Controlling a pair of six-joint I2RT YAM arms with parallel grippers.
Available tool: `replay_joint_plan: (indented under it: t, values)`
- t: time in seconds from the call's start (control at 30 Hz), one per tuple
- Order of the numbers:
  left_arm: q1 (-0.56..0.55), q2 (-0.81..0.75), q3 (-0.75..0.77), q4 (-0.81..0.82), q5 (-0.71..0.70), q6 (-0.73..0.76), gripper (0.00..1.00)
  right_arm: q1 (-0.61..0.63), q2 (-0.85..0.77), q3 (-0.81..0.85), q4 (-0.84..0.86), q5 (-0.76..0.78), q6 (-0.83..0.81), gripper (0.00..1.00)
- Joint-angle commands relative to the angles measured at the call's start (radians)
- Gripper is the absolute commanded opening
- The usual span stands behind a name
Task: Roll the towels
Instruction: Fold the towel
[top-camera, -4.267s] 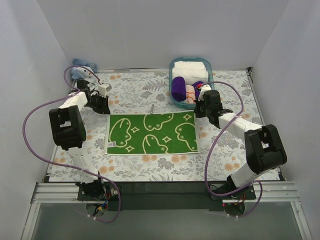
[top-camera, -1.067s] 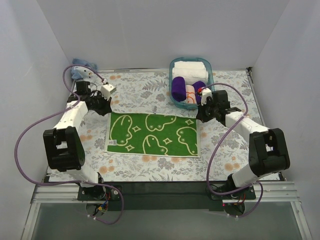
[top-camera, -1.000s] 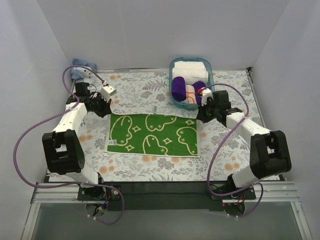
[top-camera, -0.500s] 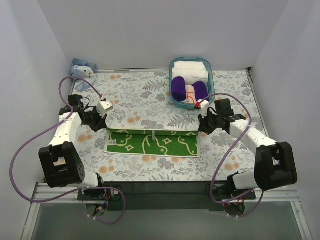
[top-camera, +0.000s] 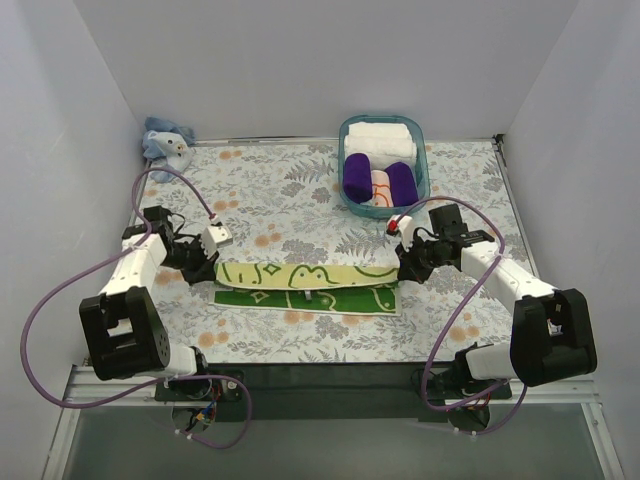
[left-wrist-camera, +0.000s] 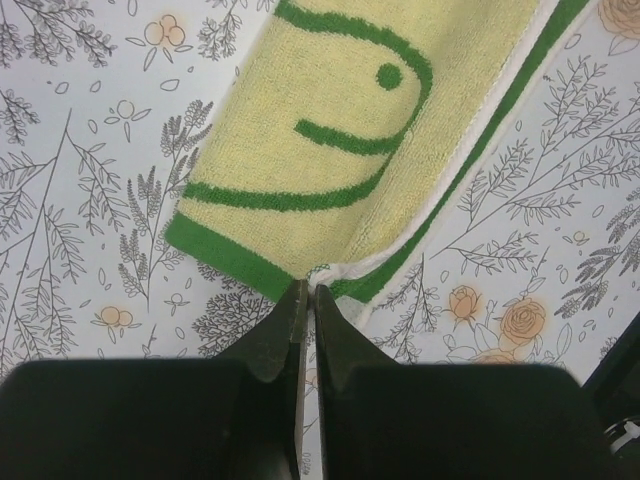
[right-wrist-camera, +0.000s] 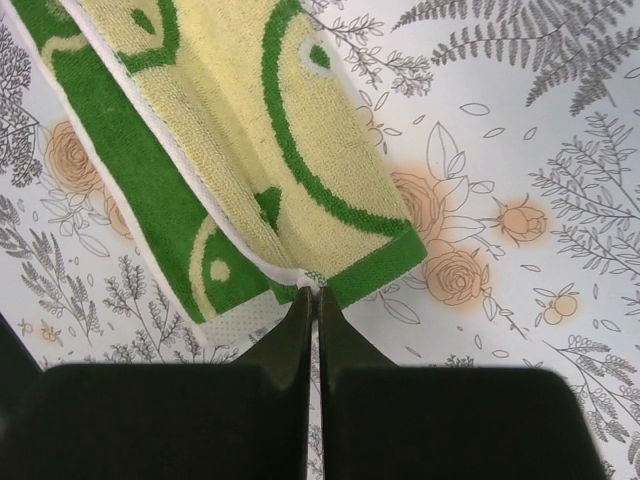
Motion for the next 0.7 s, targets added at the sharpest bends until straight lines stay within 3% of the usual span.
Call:
replay_joint_plan:
  t: [0.0, 0.27, 0.67]
  values:
    - [0.008, -0.053, -0.009, -0.013, -0.012, 0.05, 0.0, 0.001, 0.001, 0.004, -0.07, -0.041, -0.041, 0.01]
    - [0.009, -0.056, 0.06, -0.052, -0.001, 0.048, 0.0, 0.001, -0.038, 0.039, -0.107, -0.034, -0.069, 0.01]
    - [0.009, -0.033, -0.058, 0.018, -0.072, 0.078, 0.0, 0.053, 0.016, 0.001, -0.137, -0.073, -0.101, 0.01]
